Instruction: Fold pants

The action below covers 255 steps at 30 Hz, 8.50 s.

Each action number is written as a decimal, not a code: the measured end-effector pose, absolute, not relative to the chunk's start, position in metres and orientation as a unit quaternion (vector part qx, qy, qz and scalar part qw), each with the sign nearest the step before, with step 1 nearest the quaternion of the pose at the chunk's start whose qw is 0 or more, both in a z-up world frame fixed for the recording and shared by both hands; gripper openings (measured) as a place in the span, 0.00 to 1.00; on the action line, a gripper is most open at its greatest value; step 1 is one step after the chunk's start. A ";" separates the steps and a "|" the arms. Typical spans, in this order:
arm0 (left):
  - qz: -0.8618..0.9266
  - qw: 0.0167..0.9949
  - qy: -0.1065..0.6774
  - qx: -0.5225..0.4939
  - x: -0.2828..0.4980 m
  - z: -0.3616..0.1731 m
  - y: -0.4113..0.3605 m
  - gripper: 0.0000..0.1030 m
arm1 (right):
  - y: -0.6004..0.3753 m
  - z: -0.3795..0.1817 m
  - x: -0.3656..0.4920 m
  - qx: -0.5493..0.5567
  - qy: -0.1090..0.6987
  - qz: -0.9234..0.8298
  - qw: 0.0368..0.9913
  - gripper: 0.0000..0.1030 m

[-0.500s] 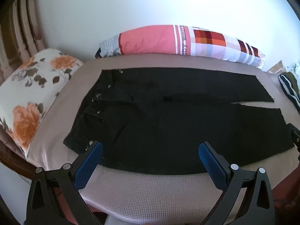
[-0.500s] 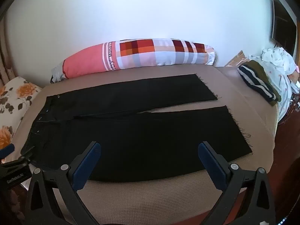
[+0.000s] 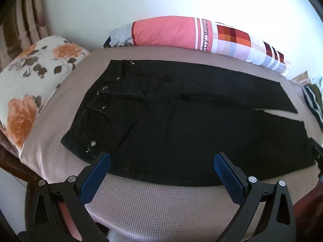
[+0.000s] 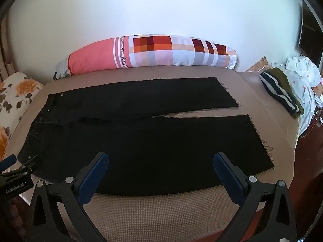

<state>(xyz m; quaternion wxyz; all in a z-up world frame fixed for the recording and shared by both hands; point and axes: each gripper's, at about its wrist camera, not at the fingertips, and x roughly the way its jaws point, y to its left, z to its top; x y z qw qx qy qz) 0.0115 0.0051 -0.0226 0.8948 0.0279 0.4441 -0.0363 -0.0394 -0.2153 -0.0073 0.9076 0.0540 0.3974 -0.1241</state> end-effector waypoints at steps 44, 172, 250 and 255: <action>-0.061 0.886 0.457 0.046 0.032 -0.043 0.003 0.98 | -0.227 -0.031 -0.023 0.054 0.432 -0.146 0.888 1.00; -0.241 0.734 0.547 -0.323 0.443 -0.139 0.203 0.22 | -0.156 -0.083 0.292 0.132 0.512 0.110 0.842 1.00; -0.180 0.786 0.583 -0.100 0.089 -0.070 0.272 0.60 | -0.138 -0.116 0.081 -0.152 0.568 0.253 0.768 0.09; -0.167 0.749 0.591 -0.249 0.078 -0.066 0.282 0.60 | -0.144 -0.116 0.076 -0.147 0.561 0.258 0.773 0.09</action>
